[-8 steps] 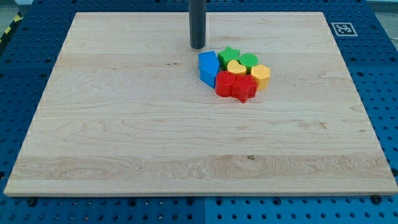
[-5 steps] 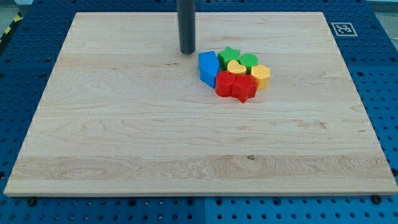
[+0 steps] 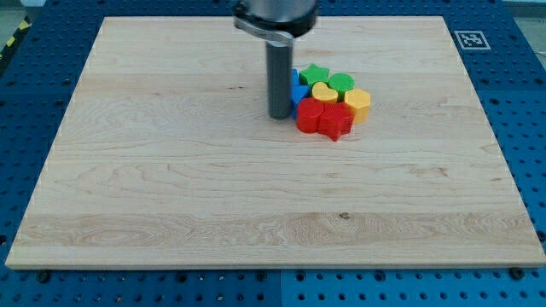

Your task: Push the red circle towards bottom right

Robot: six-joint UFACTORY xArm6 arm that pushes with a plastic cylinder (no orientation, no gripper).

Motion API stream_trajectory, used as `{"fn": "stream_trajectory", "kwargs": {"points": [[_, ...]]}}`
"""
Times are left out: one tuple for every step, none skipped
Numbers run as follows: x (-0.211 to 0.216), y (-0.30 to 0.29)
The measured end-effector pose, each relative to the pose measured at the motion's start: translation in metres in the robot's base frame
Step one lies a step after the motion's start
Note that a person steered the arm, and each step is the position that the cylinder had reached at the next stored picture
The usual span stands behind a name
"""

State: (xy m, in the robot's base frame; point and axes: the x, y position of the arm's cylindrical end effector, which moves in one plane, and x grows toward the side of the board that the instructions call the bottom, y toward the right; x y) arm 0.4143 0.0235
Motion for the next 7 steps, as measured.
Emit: {"fn": "stream_trajectory", "kwargs": {"points": [[0.0, 0.039], [0.002, 0.042], [0.023, 0.045], [0.033, 0.045], [0.059, 0.045], [0.061, 0.045], [0.06, 0.061]]}}
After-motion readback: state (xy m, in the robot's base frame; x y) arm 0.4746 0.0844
